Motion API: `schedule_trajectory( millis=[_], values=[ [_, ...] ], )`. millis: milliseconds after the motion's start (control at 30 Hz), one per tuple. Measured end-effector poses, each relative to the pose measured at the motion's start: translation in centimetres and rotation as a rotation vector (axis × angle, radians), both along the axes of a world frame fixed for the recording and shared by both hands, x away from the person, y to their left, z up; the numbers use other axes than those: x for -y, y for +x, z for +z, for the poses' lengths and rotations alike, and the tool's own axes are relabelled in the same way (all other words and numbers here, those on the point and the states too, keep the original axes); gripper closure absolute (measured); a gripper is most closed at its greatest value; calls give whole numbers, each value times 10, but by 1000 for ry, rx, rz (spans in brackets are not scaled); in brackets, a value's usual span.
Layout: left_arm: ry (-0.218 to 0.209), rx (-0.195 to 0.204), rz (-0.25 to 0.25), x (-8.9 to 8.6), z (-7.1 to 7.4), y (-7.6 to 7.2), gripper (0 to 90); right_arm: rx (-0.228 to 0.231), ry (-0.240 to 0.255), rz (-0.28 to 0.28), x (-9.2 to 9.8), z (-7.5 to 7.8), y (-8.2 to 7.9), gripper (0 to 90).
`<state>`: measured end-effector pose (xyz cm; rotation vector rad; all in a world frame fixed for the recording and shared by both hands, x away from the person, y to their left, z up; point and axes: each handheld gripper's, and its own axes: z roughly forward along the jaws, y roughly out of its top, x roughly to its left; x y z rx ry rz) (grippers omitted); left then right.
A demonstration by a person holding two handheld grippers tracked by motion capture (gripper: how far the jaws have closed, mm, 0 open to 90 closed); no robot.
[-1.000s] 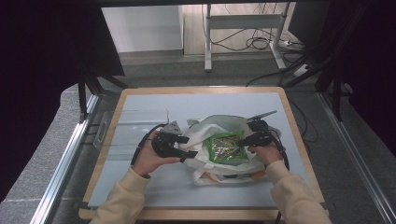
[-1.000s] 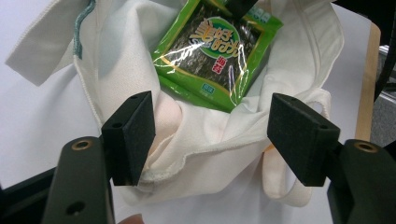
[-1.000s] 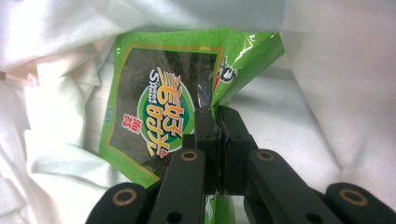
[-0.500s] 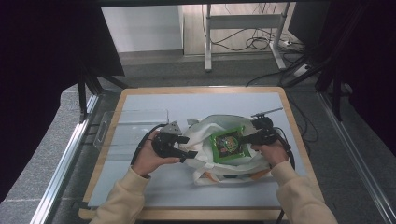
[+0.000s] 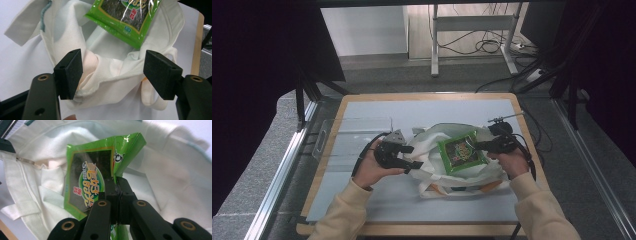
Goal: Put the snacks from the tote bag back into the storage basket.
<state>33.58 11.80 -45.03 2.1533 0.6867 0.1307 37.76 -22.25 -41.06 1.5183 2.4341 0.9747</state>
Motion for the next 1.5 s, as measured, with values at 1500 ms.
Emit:
schedule_trajectory(
  millis=[1500],
  values=[
    [-19, 20, 10, -8, 9, 0, 312, 173, 95, 181, 16, 29, -6, 876]
  ],
)
